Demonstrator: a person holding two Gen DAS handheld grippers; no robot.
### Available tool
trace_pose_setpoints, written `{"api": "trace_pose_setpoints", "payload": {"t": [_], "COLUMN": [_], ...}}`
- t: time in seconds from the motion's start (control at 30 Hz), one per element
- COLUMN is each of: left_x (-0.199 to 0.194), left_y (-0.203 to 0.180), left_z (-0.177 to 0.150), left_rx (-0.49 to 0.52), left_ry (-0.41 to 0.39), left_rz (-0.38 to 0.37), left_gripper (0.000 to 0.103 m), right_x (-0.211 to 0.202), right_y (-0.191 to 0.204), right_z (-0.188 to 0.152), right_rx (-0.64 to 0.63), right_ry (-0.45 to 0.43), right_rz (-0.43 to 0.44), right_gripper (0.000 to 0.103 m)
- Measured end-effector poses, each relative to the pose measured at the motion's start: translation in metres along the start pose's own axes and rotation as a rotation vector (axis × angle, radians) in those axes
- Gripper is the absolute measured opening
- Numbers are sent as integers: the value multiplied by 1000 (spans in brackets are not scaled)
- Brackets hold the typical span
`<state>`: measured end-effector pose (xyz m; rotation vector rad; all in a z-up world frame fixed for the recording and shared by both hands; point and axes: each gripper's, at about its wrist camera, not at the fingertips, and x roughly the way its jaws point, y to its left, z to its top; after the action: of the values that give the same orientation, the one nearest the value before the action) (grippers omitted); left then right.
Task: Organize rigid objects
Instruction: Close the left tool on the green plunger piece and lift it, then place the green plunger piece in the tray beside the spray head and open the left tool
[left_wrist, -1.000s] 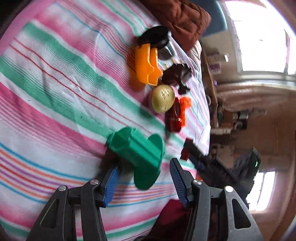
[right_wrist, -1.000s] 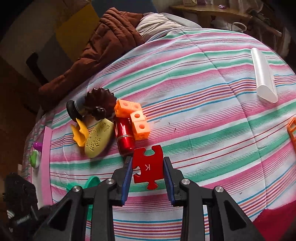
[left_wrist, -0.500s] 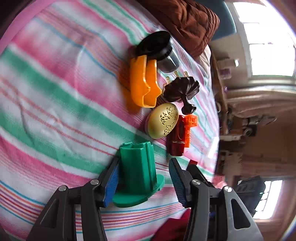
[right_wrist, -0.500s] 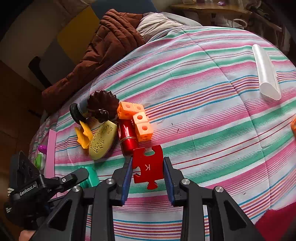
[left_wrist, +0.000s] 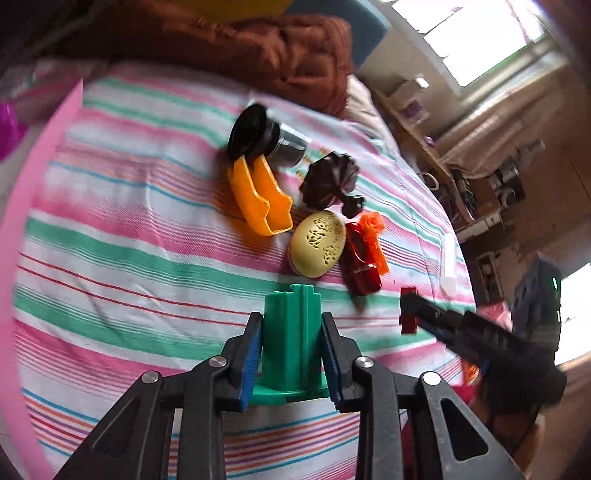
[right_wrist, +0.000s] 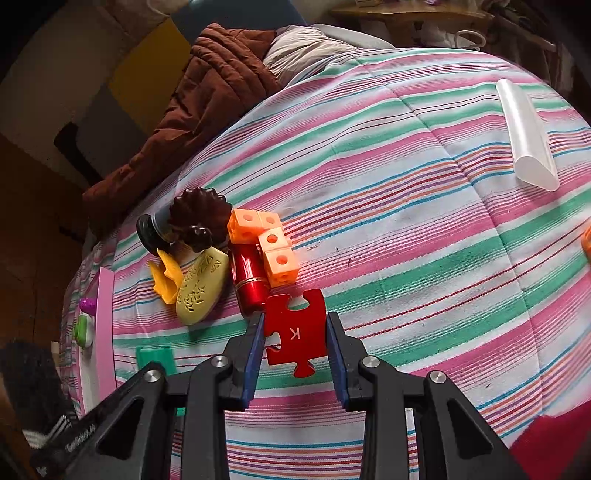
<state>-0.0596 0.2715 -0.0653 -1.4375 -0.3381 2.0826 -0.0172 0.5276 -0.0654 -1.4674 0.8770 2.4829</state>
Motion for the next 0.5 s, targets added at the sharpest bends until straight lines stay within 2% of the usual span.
{"api": "trace_pose_setpoints", "payload": {"t": [0.07,0.17,0.33,0.4,0.5], "left_x": [-10,-16,-35,-44,-54], "left_y": [-3,-9,-4,-7,-6], "left_z": [-12,-24,-53,-63,-75], "left_rx": [83,178,241,296,332], "left_ry": [-51,-84,-134,-152,-144], "left_rz": [28,77,104,117,126], "left_gripper": [30,30,30,30,30], "right_x": [0,0,-1,-1,-2], "right_y": [1,1,2,2,3], "right_z": [0,0,0,0,-1], "right_rx": [-1,-5,-10,-12,-18], "right_ry": [1,0,-6,-6,-7], "right_rz": [-2,-4,-8,-11,-13], "right_gripper": [33,33,33,33,33]}}
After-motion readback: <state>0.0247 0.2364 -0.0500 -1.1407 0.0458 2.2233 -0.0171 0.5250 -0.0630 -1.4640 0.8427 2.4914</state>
